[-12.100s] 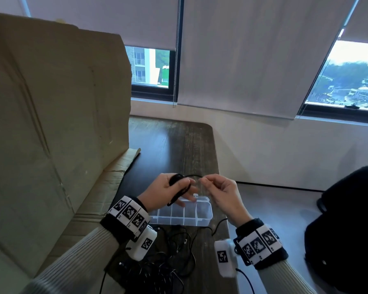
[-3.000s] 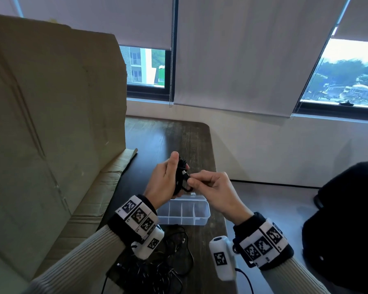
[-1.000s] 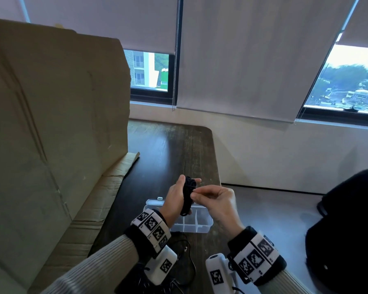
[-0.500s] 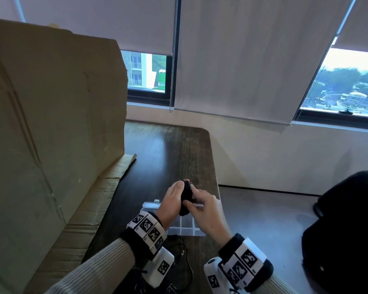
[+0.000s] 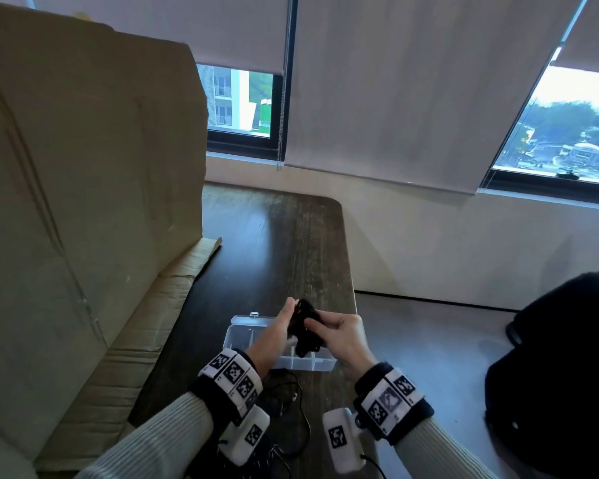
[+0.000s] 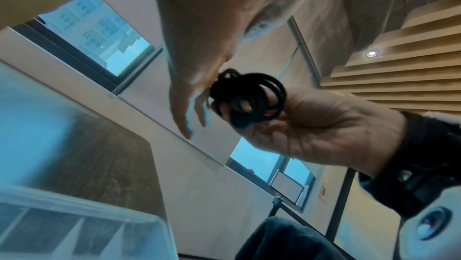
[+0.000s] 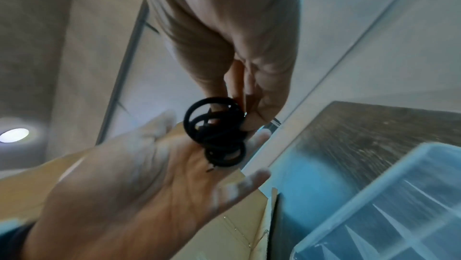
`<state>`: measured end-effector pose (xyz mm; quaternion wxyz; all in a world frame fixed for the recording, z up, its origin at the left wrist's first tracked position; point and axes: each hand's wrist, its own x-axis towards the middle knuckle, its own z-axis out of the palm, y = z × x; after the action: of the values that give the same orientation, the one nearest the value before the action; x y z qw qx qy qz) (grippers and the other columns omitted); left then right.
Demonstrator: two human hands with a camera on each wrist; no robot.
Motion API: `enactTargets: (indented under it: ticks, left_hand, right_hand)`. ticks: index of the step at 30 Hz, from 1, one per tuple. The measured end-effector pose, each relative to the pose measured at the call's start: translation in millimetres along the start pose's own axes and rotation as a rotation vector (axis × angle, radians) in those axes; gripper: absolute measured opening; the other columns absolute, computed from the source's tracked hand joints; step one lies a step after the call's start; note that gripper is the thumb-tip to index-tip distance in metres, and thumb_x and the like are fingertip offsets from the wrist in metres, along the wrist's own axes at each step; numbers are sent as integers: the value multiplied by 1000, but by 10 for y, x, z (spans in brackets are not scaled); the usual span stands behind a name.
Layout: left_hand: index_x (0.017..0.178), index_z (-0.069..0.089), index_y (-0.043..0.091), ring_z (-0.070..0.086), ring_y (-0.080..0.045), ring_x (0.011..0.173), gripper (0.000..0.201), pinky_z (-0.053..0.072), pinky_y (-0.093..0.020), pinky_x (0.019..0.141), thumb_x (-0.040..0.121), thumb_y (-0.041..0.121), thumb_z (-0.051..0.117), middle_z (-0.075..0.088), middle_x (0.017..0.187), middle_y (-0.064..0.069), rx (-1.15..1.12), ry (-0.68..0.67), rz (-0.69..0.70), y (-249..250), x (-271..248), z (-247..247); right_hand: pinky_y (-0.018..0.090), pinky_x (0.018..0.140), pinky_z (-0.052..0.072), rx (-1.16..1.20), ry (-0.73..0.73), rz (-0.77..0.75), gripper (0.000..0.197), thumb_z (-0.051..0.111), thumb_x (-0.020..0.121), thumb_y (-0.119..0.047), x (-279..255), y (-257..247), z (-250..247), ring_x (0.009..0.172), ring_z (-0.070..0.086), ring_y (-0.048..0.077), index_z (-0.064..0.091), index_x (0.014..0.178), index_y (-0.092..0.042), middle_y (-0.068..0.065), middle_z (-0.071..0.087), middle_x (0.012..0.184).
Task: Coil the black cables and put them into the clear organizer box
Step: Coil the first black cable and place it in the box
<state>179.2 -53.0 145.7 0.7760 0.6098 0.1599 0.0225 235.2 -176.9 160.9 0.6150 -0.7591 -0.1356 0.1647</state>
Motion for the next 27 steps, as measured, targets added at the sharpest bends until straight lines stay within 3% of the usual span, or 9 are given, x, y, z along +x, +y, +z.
enactTargets:
  ticks: [1,4,7,9,11,16,22,24,27]
  left_hand:
    - [118,58,13,63,-19,104,52,48,-35,89,103,42,17,67,108,-3,-5,14,-13,-25,2,-73]
    - [111,63,15,66,-18,90,38,46,-29,74,103,32,29,68,107,1,56,110,-35,-133,-68,-350]
    - [101,64,15,66,-28,94,27,49,-36,84,102,18,37,67,106,-8,184,241,-29,-415,-189,-756]
    - [92,65,19,65,-31,98,24,49,-38,89,99,11,43,68,104,-11,339,358,-46,-690,-247,-1059]
    - [94,68,20,64,-25,99,21,48,-33,88,96,13,48,69,103,-7,548,437,-96,-936,-342,-1296]
    - [106,68,19,59,-21,105,20,45,-31,92,91,19,54,62,118,-5,881,531,-194,-1384,-509,-1623]
    - [112,66,14,57,-22,110,23,43,-29,95,93,19,53,58,123,-7,928,566,-258,-1689,-629,-1744]
    - [113,65,13,57,-22,110,23,43,-29,95,94,19,52,57,124,-8,906,583,-290,-1761,-655,-1769]
    - [113,64,13,56,-23,110,24,43,-30,93,96,19,49,54,124,-8,853,588,-331,-1841,-680,-1815]
  right_hand:
    - [26,77,59,30,-2,29,21,74,82,-5,39,31,-35,82,73,15,74,103,-7,1,76,85]
    - [30,80,58,51,73,101,22,75,79,-2,252,161,-225,83,72,16,72,100,-6,1,74,85]
    - [42,90,56,-61,206,136,21,82,73,-11,566,365,-444,89,72,20,75,92,-16,5,76,91]
    - [40,95,54,-143,272,161,25,83,72,-14,729,489,-512,93,70,20,75,96,-16,7,76,97]
    - [35,97,52,-249,289,194,30,81,75,-14,812,562,-502,98,68,21,74,105,-11,10,74,104]
    - [26,88,50,-413,237,304,26,75,82,-14,953,791,-303,97,68,25,73,107,-8,14,73,104]
    - [23,74,55,-564,189,364,17,72,83,-13,1136,1059,-109,70,65,21,76,98,-6,13,71,83]
    - [28,73,58,-628,160,364,17,70,83,-14,1151,1104,-51,72,68,24,76,95,-3,14,70,80]
    - [32,72,55,-775,94,331,23,59,89,-13,1111,1094,51,88,68,34,71,98,4,21,70,94]
